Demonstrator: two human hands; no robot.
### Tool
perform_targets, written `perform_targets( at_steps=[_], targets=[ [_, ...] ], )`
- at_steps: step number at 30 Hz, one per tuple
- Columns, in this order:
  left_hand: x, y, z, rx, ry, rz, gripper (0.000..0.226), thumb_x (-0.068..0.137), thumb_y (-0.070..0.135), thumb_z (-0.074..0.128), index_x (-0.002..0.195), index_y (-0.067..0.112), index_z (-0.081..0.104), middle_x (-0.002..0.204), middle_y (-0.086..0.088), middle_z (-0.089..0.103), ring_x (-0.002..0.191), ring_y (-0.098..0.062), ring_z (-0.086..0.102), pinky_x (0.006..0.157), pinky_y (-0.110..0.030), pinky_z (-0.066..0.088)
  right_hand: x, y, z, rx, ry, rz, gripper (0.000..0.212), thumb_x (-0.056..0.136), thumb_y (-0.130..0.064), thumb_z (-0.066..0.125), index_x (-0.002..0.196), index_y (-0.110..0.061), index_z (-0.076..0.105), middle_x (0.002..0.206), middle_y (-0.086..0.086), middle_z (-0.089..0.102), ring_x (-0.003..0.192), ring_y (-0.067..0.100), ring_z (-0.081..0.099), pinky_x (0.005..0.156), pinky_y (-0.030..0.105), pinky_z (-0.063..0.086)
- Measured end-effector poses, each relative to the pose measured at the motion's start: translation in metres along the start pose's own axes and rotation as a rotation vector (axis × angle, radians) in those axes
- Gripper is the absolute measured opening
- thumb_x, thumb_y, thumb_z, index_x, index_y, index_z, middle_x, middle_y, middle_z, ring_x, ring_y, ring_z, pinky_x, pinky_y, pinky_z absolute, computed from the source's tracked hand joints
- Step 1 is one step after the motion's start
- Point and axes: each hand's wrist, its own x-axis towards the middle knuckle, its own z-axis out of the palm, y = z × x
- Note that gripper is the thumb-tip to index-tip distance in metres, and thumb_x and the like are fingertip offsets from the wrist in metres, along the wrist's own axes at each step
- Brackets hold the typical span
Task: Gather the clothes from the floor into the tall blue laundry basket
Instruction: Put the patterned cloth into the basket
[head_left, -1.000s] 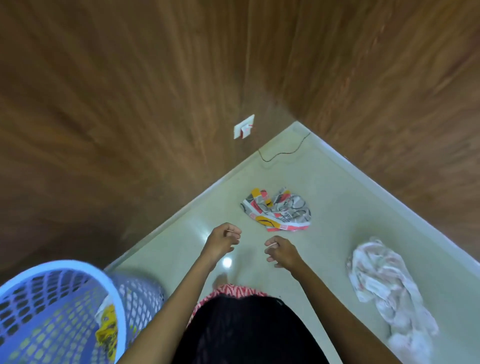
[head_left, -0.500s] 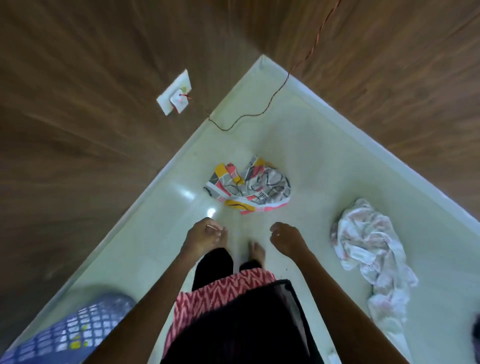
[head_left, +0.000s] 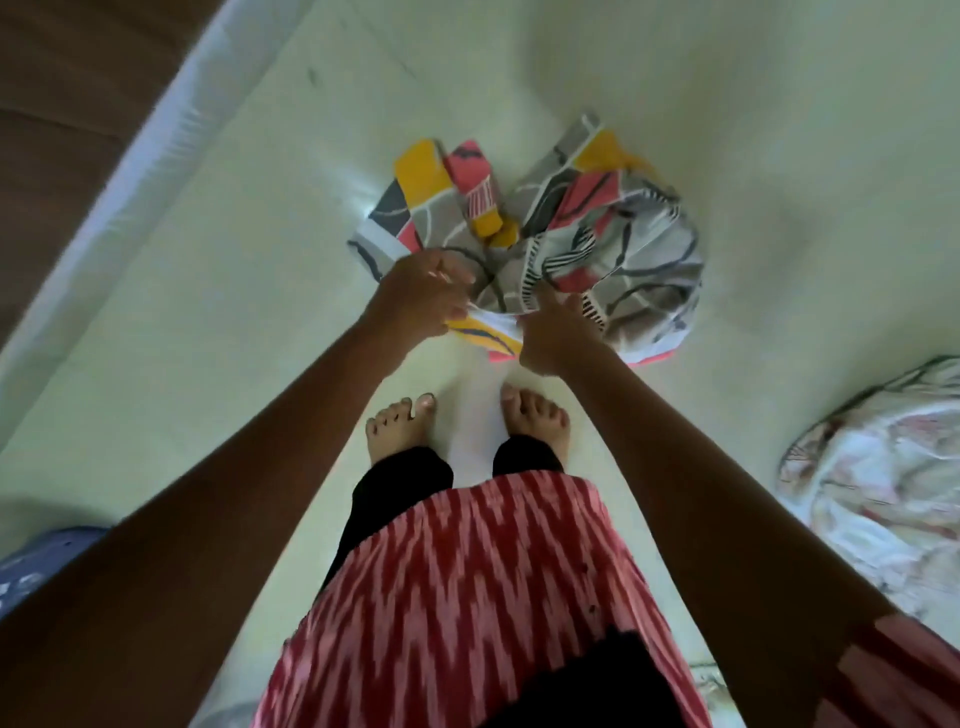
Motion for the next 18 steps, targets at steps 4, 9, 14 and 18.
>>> perform_targets(
  at_steps=[4, 9, 14, 18],
  targets=[
    [-0.005, -0.018, -0.017, -0.144, -0.016, -0.081, 0.013, 0.083, 0.006, 0.055, 0.080, 0.019, 0.055, 0.080, -0.004, 0.058, 0.075, -0.016, 0.058, 0.070, -0.025, 0.045, 0.002, 0.002, 0.007, 0.109, 0.079, 0.041, 0.042, 0.090, -0.012, 0.046, 0.130, -0.001, 0.049, 0.138, 0.020, 0.043, 0.128, 0.036, 0.044, 0.102, 0.043, 0.042],
    [-0.095, -0.030, -0.041, -0.299, 0.097, -0.204, 0.021, 0.091, 0.004, 0.046, 0.083, 0.021, 0.055, 0.082, -0.003, 0.056, 0.080, -0.018, 0.056, 0.072, -0.029, 0.047, -0.097, -0.025, -0.026, 0.477, 0.227, -0.010, 0.028, 0.073, -0.004, 0.053, 0.100, 0.000, 0.060, 0.109, 0.021, 0.062, 0.106, 0.034, 0.058, 0.077, 0.032, 0.044],
    [-0.237, 0.000, -0.044, -0.467, 0.027, -0.272, 0.010, 0.085, 0.029, 0.062, 0.086, 0.028, 0.052, 0.096, -0.001, 0.046, 0.081, -0.015, 0.050, 0.077, -0.034, 0.046, -0.243, -0.057, -0.080, 0.669, 0.244, -0.079, 0.017, 0.076, -0.004, 0.054, 0.088, -0.012, 0.045, 0.088, 0.009, 0.052, 0.084, 0.022, 0.050, 0.063, 0.026, 0.032],
    [-0.333, 0.024, -0.045, -0.623, 0.046, -0.220, 0.020, 0.087, 0.043, 0.055, 0.094, 0.026, 0.047, 0.087, 0.008, 0.051, 0.081, -0.016, 0.048, 0.092, -0.048, 0.042, -0.353, -0.098, -0.099, 0.717, 0.206, -0.174, 0.011, 0.079, -0.006, 0.059, 0.086, -0.013, 0.055, 0.088, 0.009, 0.060, 0.093, 0.025, 0.059, 0.073, 0.028, 0.040]
  ],
)
